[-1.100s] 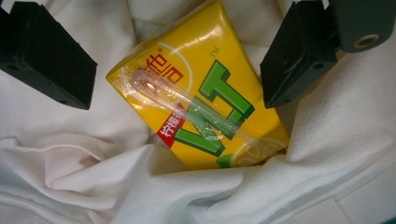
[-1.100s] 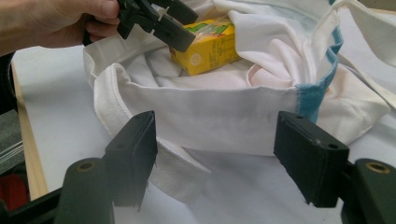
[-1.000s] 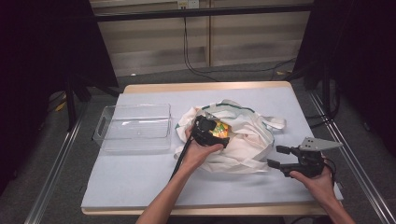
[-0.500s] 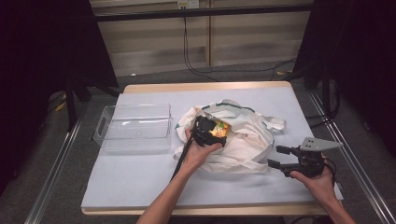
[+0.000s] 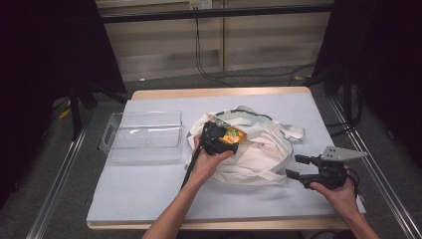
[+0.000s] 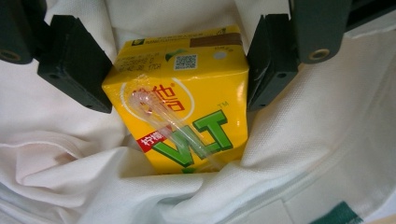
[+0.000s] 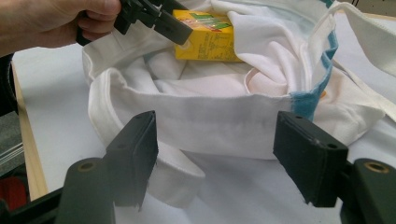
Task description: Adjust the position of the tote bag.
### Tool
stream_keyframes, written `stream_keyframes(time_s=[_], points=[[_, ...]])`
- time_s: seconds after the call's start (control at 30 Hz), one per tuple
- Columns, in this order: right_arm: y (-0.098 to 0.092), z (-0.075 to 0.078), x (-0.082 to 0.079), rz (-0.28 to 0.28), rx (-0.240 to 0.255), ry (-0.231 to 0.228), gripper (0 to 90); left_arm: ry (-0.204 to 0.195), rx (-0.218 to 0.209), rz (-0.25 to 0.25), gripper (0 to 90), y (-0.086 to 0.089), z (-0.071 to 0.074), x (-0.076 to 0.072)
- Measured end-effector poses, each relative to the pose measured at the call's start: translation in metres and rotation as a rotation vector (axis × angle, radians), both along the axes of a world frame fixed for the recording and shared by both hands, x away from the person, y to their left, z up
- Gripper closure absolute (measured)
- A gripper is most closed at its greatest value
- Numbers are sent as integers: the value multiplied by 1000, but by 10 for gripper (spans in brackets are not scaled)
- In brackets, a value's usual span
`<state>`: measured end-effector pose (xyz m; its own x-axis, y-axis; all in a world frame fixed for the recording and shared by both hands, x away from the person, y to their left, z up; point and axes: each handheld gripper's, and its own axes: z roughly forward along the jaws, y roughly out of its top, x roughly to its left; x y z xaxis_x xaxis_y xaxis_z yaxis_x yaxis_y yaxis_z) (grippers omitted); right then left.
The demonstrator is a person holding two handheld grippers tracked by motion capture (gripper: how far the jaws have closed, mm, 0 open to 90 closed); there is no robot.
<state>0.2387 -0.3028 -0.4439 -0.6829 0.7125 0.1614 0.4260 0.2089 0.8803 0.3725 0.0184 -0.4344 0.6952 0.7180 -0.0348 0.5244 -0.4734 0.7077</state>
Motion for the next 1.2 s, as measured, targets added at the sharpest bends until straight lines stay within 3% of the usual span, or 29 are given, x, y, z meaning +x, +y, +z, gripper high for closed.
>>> stream_keyframes(time_s=[0.23,0.47,0.87,0.97,1.03,1.2], points=[[0,0,0,0,3,-1,292,-3,-12,-13,277,5,10,-5],[0,1,-1,1,4,-6,292,31,-52,-33,279,15,13,-5],[1,0,-2,0,6,0,291,41,-78,-118,279,35,14,-19],[1,0,-1,-4,5,0,291,43,-60,-140,279,39,14,-24],[1,0,-1,0,2,-1,289,46,-84,-148,279,42,16,-28],[2,-1,0,4,0,3,288,55,-84,-178,279,42,13,-31]])
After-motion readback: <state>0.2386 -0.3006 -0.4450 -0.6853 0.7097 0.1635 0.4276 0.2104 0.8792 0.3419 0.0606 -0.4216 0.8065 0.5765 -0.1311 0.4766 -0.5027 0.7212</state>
